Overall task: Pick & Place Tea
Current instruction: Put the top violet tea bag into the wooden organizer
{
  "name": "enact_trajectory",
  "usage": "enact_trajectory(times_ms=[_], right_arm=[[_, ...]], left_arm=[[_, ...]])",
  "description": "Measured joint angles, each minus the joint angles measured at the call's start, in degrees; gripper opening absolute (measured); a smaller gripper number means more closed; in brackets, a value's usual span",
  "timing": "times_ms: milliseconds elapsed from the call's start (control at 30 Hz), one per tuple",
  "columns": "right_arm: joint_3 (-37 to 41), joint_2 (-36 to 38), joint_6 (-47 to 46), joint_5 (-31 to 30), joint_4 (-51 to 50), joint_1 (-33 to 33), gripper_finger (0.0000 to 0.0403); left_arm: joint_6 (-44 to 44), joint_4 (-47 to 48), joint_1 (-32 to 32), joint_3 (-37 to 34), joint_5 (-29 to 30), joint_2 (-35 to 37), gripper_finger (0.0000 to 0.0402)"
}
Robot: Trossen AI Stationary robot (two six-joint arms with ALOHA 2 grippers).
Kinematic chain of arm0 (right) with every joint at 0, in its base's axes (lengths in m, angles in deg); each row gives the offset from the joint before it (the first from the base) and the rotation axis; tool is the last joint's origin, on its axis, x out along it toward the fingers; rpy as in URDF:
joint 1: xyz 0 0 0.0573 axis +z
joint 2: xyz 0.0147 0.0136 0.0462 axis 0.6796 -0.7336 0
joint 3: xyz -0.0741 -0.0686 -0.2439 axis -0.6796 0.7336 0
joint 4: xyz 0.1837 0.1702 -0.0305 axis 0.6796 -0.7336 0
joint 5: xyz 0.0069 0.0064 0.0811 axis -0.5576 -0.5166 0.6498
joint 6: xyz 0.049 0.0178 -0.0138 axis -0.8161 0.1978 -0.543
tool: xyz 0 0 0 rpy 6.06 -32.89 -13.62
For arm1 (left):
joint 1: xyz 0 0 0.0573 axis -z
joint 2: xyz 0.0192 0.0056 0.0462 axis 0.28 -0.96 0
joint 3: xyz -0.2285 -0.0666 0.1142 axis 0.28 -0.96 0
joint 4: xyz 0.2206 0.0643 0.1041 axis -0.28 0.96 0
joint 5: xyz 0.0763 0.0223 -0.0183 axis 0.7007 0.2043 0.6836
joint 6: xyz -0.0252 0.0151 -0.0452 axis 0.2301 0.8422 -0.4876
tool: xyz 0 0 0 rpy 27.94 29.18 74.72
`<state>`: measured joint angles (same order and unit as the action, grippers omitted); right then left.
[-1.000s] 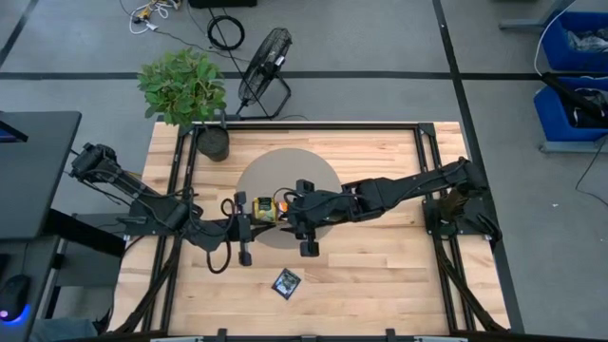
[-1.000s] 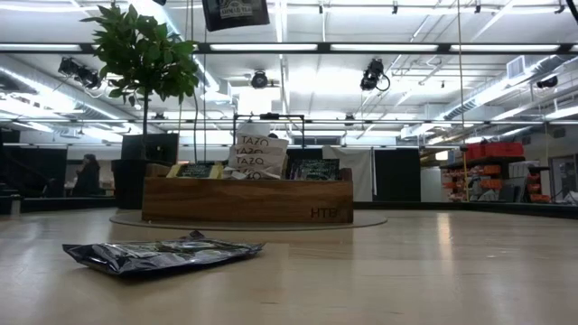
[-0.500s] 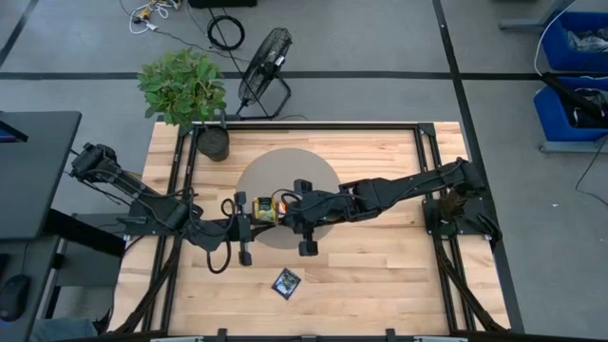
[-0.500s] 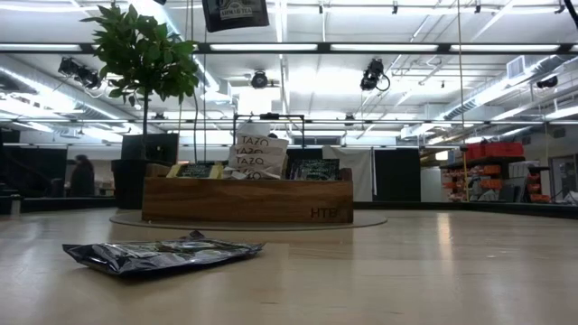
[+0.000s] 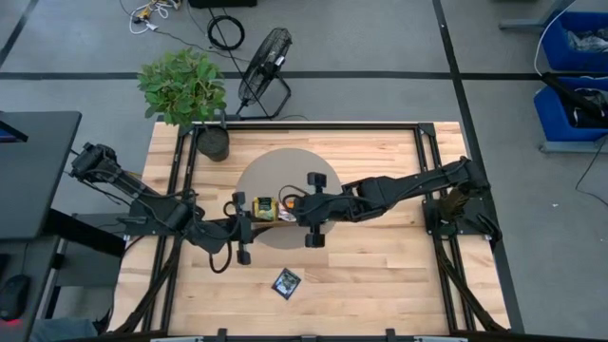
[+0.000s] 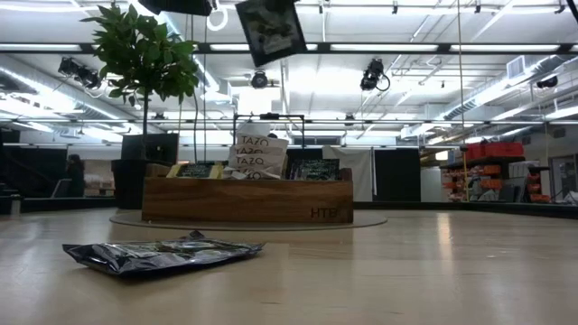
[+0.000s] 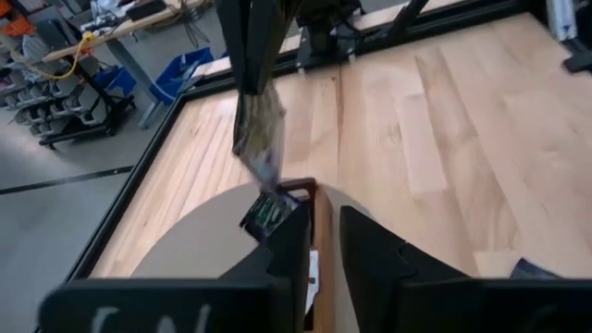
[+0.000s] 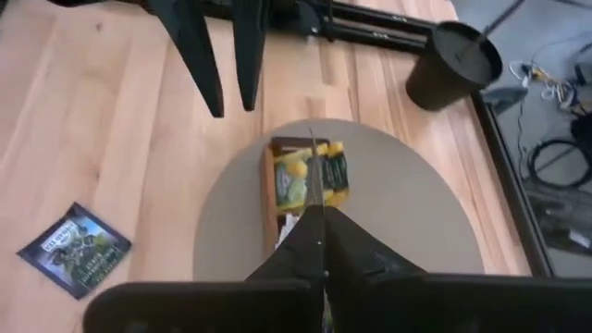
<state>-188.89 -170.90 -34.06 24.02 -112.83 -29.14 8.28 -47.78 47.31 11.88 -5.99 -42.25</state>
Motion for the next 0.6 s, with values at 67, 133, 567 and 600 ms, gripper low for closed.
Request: enact_trajectory(times_ms=[67,133,567,600], right_arm=[[0.0,0.1,-0.8,-0.4,-0.9,0.0,0.0001],[0.0,0.3,-1.4,-1.0,-2.2,0.0,0.0001],[14.5,6.4,-9.9,-5.6,-1.9,0.9,0.0],[17.1,7.8,-10.5,-5.6,0.4,0.8,0.0]], left_arm=[[-0.1,0.2,0.0,0.0,0.1,0.0,0.0073],[-0.1,0.1,0.0,0.0,0.2,0.0,0.0077],[-2.1,2.7,2.0,0.0,2.2,0.0,0.008],[-2.1,2.7,2.2,0.0,2.2,0.0,0.008]])
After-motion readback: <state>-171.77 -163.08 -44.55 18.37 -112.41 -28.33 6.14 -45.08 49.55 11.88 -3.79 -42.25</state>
